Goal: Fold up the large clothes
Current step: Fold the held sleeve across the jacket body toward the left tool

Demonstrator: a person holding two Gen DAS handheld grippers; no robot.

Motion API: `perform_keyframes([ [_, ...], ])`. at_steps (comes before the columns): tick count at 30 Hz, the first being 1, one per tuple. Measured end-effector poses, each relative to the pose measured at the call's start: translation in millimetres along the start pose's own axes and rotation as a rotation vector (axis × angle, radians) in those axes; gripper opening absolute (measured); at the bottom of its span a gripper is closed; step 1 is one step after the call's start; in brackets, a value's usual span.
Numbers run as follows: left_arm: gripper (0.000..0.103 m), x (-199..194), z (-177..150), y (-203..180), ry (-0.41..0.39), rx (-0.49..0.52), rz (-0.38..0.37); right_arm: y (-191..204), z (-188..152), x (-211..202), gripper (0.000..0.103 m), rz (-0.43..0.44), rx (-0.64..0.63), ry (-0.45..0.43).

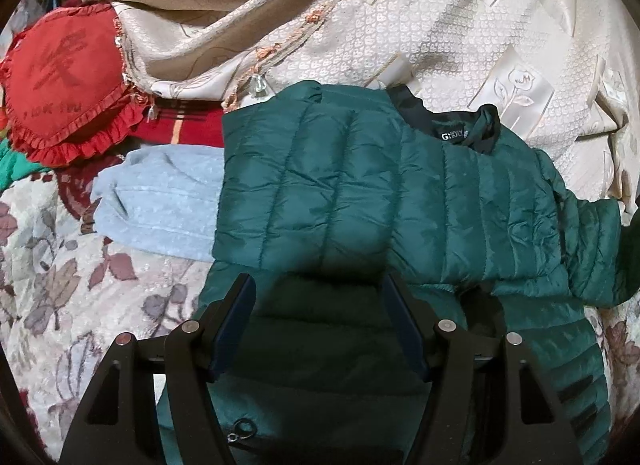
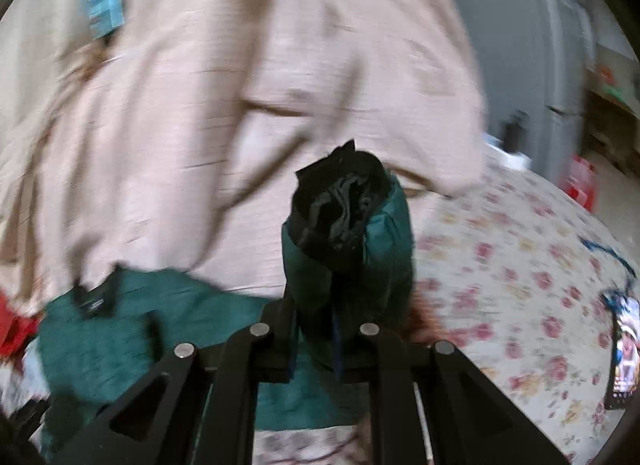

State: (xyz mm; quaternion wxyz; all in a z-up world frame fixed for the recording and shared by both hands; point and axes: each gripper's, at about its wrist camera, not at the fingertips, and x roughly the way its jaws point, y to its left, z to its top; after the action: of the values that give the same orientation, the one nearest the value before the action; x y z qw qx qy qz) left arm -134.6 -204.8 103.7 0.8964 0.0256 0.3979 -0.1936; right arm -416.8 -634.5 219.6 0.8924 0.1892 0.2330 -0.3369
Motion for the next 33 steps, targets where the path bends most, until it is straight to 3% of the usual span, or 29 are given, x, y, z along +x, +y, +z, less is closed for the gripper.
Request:
perform_keyframes([
  [13, 0.048, -18.6, 16.5, 42.3, -0.045, -0.129, -0.006, 216.4, -19.8, -2.9, 0.011, 0.405, -0.25, 0.1],
  [17, 0.048, -19.3, 20.4, 57.3, -0.046, -0.186, -0.015, 285.4, -39.5, 12.8, 0.011, 0.512, -0.303, 0.151],
  [23, 0.048, -18.5, 24.7, 73.7, -0.056, -0.229, -0.007, 380.2, -91.9, 60.2, 0.011, 0.62, -0.367, 0.299],
  [31, 0.048, -5.9, 28.5, 83.6, -0.045, -0.263, 0.007, 418.3, -156.8, 125.7, 0.014, 0.609, -0.358, 0.475],
  [32, 0.048, -4.1, 28.2, 83.4, -0.039, -0.267, -0.004, 415.5, -159.4, 130.1, 0.019, 0.616, -0.339, 0.495],
  [33, 0.048, -3.1, 27.9, 83.2, -0.037, -0.271, -0.016, 410.2, -160.3, 131.8, 0.032, 0.646, -0.303, 0.518],
])
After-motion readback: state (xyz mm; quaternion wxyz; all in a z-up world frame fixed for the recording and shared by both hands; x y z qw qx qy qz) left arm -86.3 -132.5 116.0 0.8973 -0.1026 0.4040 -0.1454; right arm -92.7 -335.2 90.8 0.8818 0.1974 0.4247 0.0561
